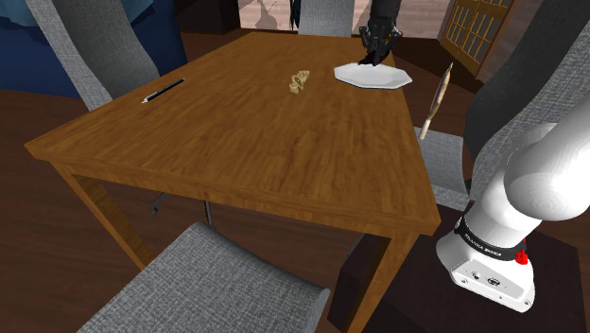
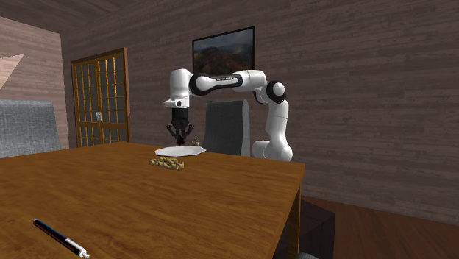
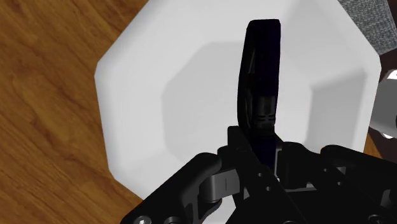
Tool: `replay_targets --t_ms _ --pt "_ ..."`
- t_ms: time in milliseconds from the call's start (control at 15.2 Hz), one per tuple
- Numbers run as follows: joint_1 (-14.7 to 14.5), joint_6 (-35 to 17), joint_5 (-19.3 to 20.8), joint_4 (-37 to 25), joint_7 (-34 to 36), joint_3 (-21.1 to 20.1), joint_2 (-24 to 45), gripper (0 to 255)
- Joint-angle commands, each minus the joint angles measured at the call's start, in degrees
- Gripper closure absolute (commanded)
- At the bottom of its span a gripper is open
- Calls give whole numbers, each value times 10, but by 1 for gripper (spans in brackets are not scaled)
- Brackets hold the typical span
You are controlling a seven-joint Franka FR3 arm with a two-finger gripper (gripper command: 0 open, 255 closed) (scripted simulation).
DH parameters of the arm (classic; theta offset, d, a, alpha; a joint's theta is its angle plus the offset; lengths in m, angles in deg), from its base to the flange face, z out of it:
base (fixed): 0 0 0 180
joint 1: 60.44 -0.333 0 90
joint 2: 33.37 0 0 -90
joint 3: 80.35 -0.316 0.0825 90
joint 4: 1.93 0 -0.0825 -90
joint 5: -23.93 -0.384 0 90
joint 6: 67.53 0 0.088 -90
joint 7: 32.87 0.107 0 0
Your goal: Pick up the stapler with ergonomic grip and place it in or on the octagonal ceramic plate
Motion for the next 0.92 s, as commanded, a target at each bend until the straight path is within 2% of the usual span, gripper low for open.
replay_targets --t_ms 0,132,660,726,858 --pt "0 -17 1 18 1 0 -1 255" --pt "1 -36 1 37 1 1 -1 255" --pt "1 -36 1 37 1 1 -1 255" --pt "1 -36 1 37 1 1 -1 0" --pt "1 -36 1 37 1 1 -1 0"
